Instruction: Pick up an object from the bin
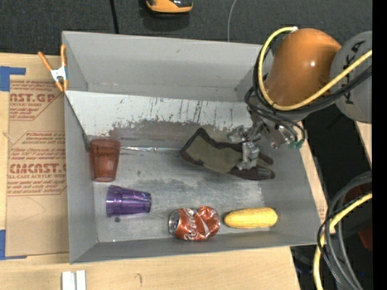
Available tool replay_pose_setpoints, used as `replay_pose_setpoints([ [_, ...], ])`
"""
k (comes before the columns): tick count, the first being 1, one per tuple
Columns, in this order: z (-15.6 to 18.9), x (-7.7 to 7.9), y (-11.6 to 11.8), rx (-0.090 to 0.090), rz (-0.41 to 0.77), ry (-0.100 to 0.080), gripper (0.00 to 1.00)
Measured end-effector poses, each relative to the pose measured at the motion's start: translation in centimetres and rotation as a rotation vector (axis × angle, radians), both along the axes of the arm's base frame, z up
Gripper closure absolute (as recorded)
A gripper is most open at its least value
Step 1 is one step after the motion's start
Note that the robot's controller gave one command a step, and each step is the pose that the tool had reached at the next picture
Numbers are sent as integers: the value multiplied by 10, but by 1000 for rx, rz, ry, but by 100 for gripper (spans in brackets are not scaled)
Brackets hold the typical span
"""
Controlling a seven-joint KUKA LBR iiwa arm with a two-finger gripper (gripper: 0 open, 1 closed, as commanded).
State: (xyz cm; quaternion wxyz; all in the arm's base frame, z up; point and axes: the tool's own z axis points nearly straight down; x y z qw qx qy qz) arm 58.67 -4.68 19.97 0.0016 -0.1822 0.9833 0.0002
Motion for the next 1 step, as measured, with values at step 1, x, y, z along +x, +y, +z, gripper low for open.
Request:
replay_pose_setpoints([
  [1,1,0,0,0,0,2,100],
])
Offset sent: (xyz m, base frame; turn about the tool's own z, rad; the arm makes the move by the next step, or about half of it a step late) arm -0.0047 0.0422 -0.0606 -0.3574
